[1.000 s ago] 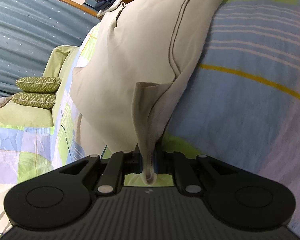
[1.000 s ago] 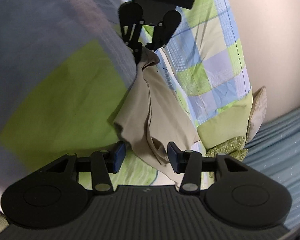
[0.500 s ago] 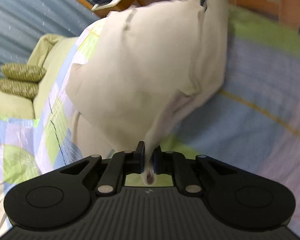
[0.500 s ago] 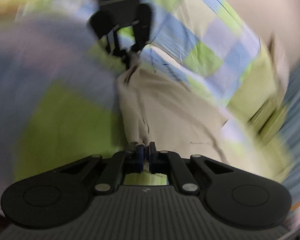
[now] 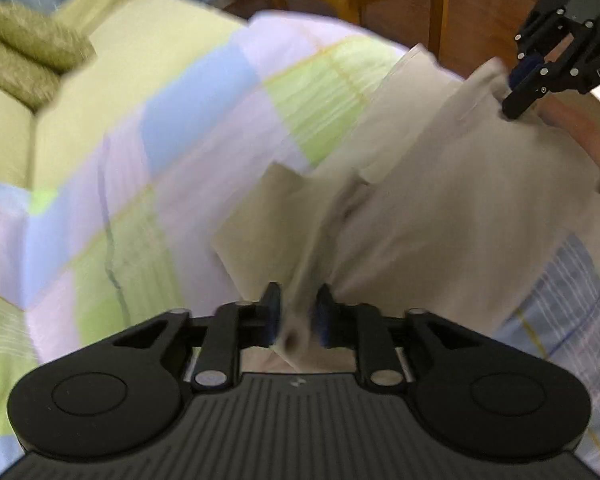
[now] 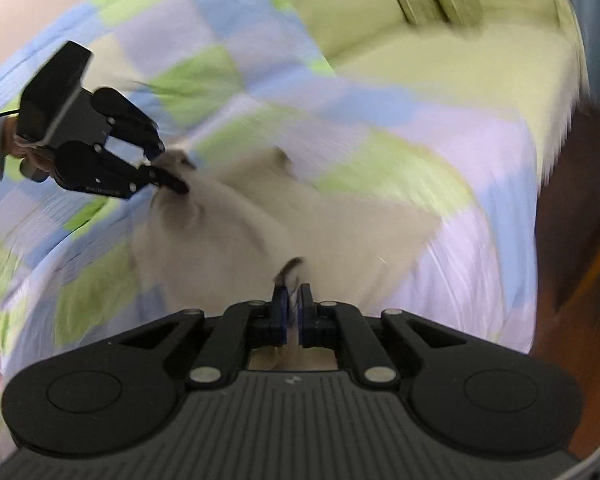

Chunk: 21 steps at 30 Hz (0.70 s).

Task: Fold clothes
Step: 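Lift the shirt with both grippers and fold it over lengthwise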

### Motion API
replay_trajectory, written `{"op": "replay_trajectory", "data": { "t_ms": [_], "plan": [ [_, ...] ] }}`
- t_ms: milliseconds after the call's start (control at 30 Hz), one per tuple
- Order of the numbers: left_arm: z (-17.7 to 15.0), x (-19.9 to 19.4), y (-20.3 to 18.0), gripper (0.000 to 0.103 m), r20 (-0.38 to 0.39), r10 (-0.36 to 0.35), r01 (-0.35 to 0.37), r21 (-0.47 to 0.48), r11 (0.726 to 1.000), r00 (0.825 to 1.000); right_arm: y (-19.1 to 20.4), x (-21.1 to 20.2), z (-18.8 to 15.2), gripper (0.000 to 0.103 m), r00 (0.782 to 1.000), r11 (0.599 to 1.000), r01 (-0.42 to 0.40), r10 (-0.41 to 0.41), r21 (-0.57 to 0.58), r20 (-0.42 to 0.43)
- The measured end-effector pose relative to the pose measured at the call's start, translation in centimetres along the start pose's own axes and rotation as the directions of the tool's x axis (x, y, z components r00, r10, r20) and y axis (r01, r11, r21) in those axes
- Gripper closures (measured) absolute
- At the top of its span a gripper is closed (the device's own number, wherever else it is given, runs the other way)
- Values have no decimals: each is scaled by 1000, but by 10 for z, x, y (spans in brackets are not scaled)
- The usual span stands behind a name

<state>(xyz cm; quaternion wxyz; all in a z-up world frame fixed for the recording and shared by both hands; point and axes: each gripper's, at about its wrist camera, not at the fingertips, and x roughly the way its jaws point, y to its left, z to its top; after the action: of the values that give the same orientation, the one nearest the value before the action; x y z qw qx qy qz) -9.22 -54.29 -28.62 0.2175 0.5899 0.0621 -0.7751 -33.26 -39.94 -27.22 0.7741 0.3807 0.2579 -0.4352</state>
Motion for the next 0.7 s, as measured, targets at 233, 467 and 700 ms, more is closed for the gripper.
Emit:
{"op": "replay_trajectory", "data": {
  "t_ms": [233, 467, 700],
  "plan": [
    [-13, -9, 38, 55, 25, -97, 100, -155, 983, 995, -18, 5, 5, 58, 996, 993, -80, 77, 92, 34],
    [-2, 9, 41, 74, 82, -129, 133, -46, 990, 988, -22, 23, 15, 64, 998, 991, -43, 37, 123, 48],
    [-3, -8, 37, 93, 161, -82, 75, 52, 996, 984, -8, 5, 15, 100, 994, 1000, -12, 8, 28, 111]
  ]
}}
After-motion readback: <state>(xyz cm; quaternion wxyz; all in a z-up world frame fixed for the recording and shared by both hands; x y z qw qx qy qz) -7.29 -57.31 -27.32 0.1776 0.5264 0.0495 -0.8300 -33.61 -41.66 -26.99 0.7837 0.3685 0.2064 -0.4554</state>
